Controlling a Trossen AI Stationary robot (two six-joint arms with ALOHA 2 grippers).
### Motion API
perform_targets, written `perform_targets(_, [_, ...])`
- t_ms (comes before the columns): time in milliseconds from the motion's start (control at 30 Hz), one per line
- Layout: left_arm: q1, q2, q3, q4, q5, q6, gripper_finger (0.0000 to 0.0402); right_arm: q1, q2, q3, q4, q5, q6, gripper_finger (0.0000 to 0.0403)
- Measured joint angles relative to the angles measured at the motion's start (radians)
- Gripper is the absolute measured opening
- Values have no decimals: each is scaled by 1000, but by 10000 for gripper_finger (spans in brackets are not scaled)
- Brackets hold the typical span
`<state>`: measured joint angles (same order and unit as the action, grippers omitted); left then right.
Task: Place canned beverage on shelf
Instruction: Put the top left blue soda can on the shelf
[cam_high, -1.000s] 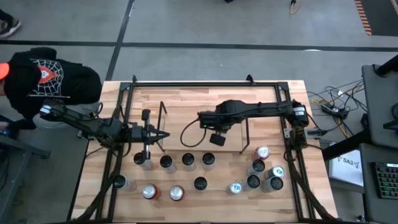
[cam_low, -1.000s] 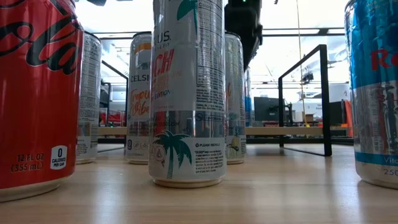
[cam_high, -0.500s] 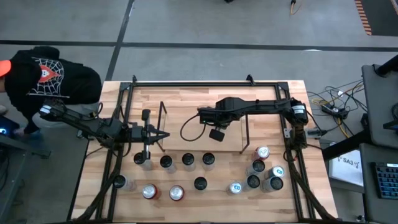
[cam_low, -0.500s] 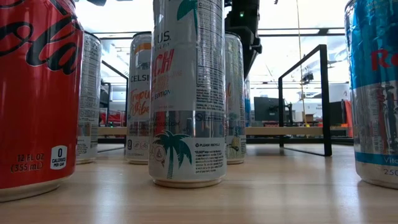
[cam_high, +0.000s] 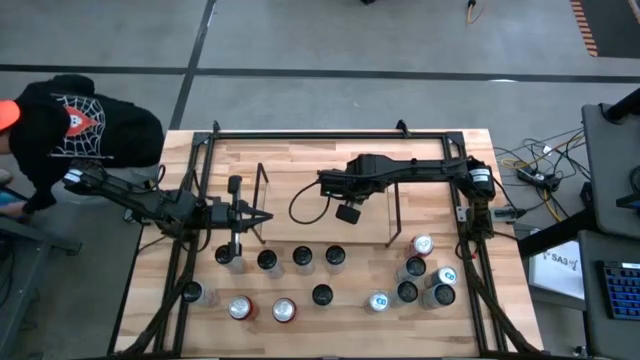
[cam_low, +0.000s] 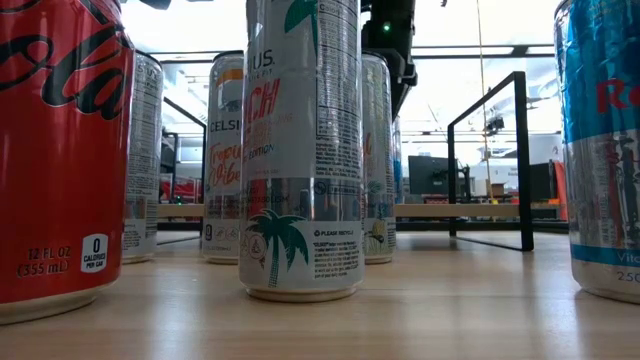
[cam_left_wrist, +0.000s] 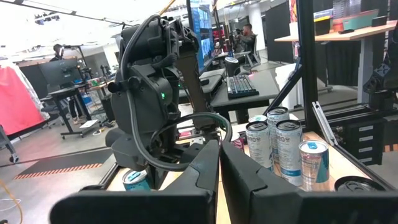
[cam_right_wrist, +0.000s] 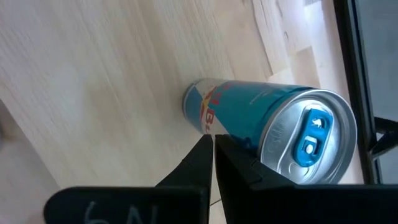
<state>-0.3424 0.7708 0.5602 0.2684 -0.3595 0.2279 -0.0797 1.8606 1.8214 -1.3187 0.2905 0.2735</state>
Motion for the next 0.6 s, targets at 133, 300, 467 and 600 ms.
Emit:
perform_targets(133, [0, 0, 0, 0, 0, 0, 0, 1, -2, 0, -7, -7, -13, 9])
perform_targets(300, [0, 0, 0, 1, 0, 1, 0, 14, -15, 57, 0, -55, -1, 9])
perform_targets(467, [0, 0, 0, 1, 0, 16, 0, 13, -18, 119, 106, -52, -24, 9])
perform_targets(600, [0, 0, 0, 1, 0, 16, 0, -15, -12, 119, 223, -54, -97, 9])
